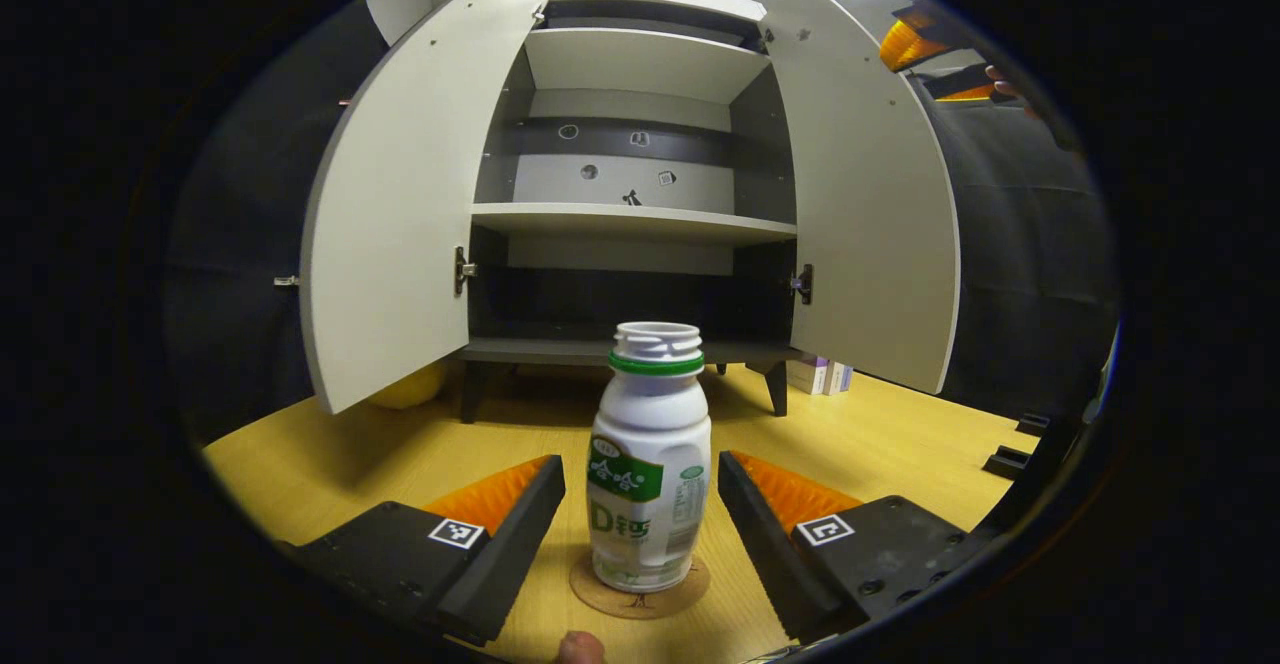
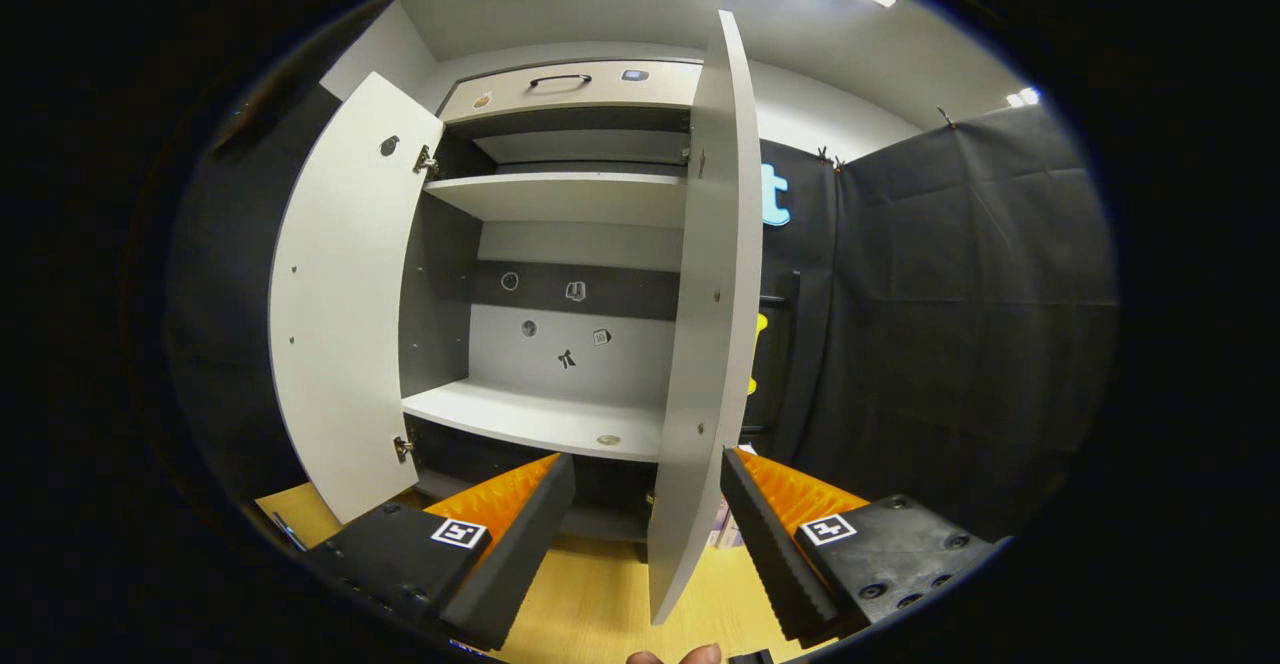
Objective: Grasp the bottle in the cabinet with the left hand and place it on the coaster, then close the right door with the right hand and the left door with the left hand.
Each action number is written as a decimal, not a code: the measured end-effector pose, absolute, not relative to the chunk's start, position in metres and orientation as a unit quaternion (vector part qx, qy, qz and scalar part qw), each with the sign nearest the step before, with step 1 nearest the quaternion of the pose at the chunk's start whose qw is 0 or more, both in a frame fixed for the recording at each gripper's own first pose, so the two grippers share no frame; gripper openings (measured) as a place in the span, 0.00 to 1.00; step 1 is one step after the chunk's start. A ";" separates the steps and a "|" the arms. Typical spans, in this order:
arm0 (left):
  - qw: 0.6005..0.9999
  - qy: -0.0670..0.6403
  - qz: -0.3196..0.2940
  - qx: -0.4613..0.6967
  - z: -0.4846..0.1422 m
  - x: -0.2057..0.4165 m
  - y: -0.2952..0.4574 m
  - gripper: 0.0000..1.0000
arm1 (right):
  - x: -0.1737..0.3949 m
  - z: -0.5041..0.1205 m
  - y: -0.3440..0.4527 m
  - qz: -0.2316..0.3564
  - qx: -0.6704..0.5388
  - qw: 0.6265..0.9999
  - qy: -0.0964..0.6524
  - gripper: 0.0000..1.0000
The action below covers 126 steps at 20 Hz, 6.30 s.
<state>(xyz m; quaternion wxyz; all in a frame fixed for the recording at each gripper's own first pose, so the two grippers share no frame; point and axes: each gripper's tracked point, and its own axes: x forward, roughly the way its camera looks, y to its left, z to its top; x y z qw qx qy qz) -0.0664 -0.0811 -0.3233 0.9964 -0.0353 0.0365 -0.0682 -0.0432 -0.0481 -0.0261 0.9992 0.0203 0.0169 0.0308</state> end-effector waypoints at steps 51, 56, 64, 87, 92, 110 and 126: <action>0.993 0.009 0.120 -0.018 -0.002 -0.118 0.105 0.95 | 0.037 -0.004 -0.074 0.028 0.070 0.997 0.026 0.96; 0.993 0.004 0.117 -0.016 0.000 -0.117 0.104 0.94 | 0.047 -0.002 -0.043 0.044 0.074 0.996 0.026 0.97; 0.992 0.001 0.122 -0.016 0.000 -0.118 0.105 0.95 | 0.075 0.002 0.005 0.065 0.073 0.995 0.016 0.97; 0.984 -0.003 0.178 -0.016 0.001 -0.119 0.124 0.95 | 0.143 0.000 0.058 0.058 0.068 0.996 0.006 0.97; 0.984 -0.001 0.179 -0.013 0.002 -0.115 0.130 0.95 | 0.127 0.006 0.053 0.055 0.064 0.996 -0.003 0.97; 0.988 0.006 0.156 -0.020 0.025 -0.019 0.168 0.94 | 0.026 0.012 0.027 0.042 0.037 0.998 0.001 0.97; 0.994 0.014 0.106 -0.016 0.030 -0.011 0.086 0.93 | 0.020 0.004 0.006 0.037 0.034 0.999 0.007 0.98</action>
